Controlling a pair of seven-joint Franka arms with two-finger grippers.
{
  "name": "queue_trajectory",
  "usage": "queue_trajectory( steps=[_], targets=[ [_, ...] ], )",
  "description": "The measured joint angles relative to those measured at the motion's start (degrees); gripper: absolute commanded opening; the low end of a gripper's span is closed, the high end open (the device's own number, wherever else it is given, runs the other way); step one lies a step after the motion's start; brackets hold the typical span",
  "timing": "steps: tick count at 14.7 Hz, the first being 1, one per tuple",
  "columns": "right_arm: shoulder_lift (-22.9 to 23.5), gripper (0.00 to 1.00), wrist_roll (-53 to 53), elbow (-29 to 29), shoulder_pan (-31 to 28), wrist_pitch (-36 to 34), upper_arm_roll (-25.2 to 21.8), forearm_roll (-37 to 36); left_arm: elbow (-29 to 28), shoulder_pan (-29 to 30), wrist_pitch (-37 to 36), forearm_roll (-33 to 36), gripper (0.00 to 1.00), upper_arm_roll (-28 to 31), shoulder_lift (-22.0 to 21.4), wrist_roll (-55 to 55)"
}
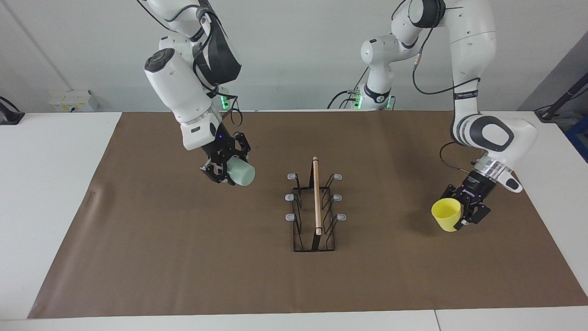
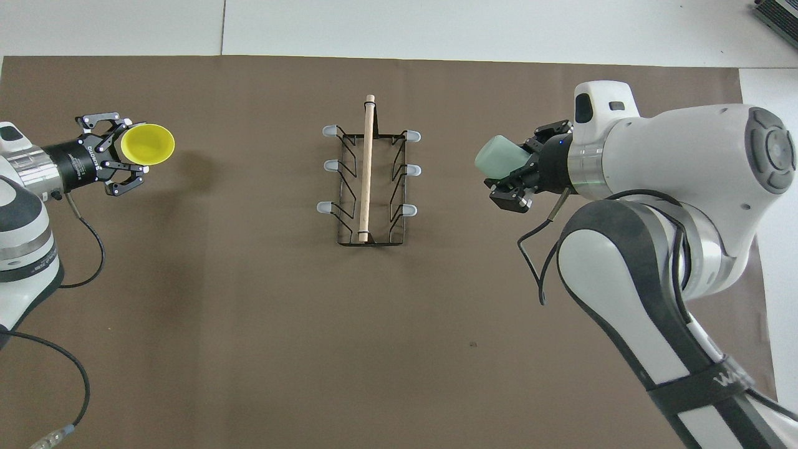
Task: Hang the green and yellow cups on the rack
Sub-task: 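Lift the green cup with the right gripper toward the rack, then hang the green cup on a rack peg while the left gripper brings yellow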
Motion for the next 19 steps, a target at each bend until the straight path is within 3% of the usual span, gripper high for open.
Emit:
queue_trajectory(
  steps=[2, 5, 11, 13, 16, 19],
  targets=[
    [0.0, 0.00, -2.1, -0.3, -0.4, 0.4, 0.0, 6.2, -0.1, -3.6, 4.6, 7.8, 0.00, 0.0, -1.8, -0.7],
    [0.0, 0.00, -11.9, -1.9, -0.9, 4.2, 0.0, 17.4, -0.1, -5.2, 5.9, 20.3, 0.00, 0.1, -3.6, -1.3],
    [-2.8, 0.00, -40.5, -11.4, -2.0, 7.5, -0.1, 50.7, -0.2, -5.2, 5.7, 38.2, 0.00, 0.5, -6.9, -1.3],
    [-4.4, 0.00, -47.6, -15.4, 0.6, 11.2, 0.0, 61.3, -0.2, -5.2, 4.7, 44.2, 0.00, 0.5, -7.6, -1.4],
    [-5.2, 0.00, -53.0, -18.5, 8.9, 21.3, 0.3, 75.8, 0.6, -5.5, 0.7, 53.8, 0.00, 0.5, -8.1, -4.3],
    [-5.2, 0.00, -56.9, -18.7, 16.6, 29.3, 0.7, 84.8, 3.7, -8.3, -5.4, 63.3, 0.00, 0.3, -8.5, -13.9]
  ],
)
